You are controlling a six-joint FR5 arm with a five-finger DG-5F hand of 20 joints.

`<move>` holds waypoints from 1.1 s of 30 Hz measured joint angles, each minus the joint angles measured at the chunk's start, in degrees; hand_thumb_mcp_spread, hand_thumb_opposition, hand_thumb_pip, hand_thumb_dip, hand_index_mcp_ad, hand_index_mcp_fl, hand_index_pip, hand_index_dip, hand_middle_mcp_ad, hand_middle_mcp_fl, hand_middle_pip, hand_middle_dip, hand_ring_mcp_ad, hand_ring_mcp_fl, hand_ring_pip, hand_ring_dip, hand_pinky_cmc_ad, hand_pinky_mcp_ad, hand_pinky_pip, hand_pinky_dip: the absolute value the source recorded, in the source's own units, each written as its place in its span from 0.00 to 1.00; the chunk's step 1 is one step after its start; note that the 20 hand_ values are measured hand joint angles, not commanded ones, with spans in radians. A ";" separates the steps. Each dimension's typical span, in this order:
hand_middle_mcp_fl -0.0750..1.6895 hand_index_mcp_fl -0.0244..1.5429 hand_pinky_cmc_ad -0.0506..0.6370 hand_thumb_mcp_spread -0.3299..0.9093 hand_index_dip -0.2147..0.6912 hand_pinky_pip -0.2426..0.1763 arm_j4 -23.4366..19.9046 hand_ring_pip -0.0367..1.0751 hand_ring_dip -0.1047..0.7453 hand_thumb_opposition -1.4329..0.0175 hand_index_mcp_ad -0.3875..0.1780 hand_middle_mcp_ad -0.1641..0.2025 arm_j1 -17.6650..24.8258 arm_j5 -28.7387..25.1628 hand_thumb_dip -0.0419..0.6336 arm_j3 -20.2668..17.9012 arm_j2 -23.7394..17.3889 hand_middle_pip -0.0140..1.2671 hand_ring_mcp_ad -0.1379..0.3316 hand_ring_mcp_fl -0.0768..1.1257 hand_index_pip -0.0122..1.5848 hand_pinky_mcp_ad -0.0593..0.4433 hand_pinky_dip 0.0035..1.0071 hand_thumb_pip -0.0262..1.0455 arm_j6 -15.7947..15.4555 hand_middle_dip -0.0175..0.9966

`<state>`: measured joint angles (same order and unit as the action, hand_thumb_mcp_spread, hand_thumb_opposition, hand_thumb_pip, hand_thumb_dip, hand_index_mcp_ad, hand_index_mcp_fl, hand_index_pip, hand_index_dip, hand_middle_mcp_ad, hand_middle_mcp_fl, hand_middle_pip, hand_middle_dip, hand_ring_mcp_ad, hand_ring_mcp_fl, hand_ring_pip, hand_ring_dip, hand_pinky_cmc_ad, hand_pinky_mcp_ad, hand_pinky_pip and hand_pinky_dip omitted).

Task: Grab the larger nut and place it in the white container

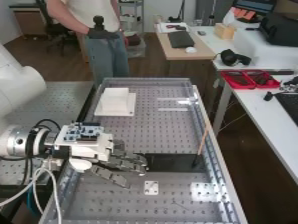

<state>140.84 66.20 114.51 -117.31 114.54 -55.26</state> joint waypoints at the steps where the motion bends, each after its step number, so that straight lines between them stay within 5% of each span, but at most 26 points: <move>1: 0.04 0.02 0.58 0.54 0.47 0.44 -0.01 0.12 0.27 0.39 0.33 0.65 -0.01 -0.01 0.39 -0.02 -0.01 0.11 0.55 0.07 0.96 0.68 0.34 0.78 0.00 0.27; 33: 0.06 0.02 0.57 0.54 0.41 0.44 -2.37 0.12 0.27 0.40 0.36 0.65 0.41 -0.68 0.39 -0.94 -0.07 0.11 0.55 0.07 0.98 0.68 0.38 0.81 0.96 0.27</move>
<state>138.47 66.61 113.83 -118.25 114.48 -54.30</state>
